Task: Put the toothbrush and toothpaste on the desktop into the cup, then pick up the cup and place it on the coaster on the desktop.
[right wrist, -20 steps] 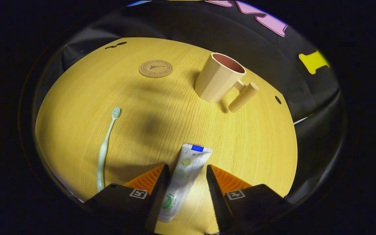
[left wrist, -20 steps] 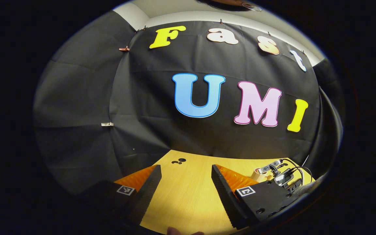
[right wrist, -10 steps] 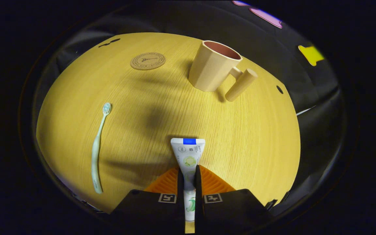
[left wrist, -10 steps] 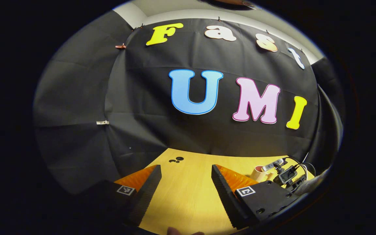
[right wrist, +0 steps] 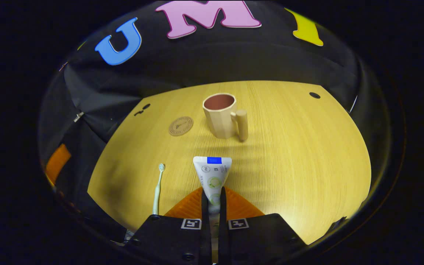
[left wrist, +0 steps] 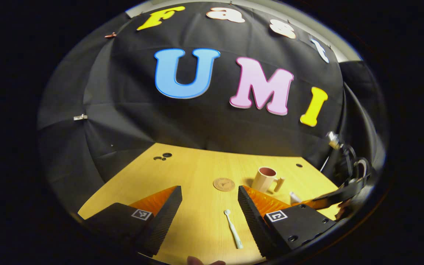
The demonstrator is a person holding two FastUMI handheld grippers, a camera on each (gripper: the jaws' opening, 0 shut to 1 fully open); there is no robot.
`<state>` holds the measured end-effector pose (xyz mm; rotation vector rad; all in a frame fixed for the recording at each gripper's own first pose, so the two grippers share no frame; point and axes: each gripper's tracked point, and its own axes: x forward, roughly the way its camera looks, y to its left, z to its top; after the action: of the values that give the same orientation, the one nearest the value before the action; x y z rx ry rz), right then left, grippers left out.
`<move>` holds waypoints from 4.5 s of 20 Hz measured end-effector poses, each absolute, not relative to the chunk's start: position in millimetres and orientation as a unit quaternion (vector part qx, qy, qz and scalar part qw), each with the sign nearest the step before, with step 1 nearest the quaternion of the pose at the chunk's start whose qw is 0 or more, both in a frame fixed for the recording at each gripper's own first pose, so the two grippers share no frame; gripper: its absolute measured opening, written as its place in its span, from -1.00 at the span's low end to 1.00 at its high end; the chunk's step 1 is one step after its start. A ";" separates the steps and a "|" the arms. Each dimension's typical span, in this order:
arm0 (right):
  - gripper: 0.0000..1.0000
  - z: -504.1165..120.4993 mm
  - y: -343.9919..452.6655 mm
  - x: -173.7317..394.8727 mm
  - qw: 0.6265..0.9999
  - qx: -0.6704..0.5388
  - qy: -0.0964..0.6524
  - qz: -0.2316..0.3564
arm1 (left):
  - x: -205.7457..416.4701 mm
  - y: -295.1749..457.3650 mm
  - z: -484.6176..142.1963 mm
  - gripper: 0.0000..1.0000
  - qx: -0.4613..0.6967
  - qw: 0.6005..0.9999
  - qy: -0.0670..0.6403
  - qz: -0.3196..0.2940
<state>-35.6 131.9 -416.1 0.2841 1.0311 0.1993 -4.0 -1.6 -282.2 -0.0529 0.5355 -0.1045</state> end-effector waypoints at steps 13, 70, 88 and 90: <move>-0.77 -283.5 10.3 8.8 0.907 0.178 0.360 0.126 | -17.1 -54.1 -449.0 0.94 0.042 0.896 0.441 -0.024; -0.77 -403.6 155.0 247.9 0.938 0.151 0.235 0.205 | -63.4 -114.6 -265.2 -0.87 -0.112 0.927 0.355 -0.050; -0.42 -462.5 149.7 187.5 0.918 0.148 0.310 0.196 | 33.8 -145.7 -234.6 -0.87 -0.108 0.957 0.258 -0.083; -0.18 -452.1 145.2 185.1 0.918 0.158 0.309 0.194 | 59.0 -157.5 -224.9 -0.87 -0.125 0.960 0.232 -0.091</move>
<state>185.1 145.2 -452.1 0.3254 0.6356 0.3984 59.0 -157.5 -224.9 -0.2535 0.4710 -0.1848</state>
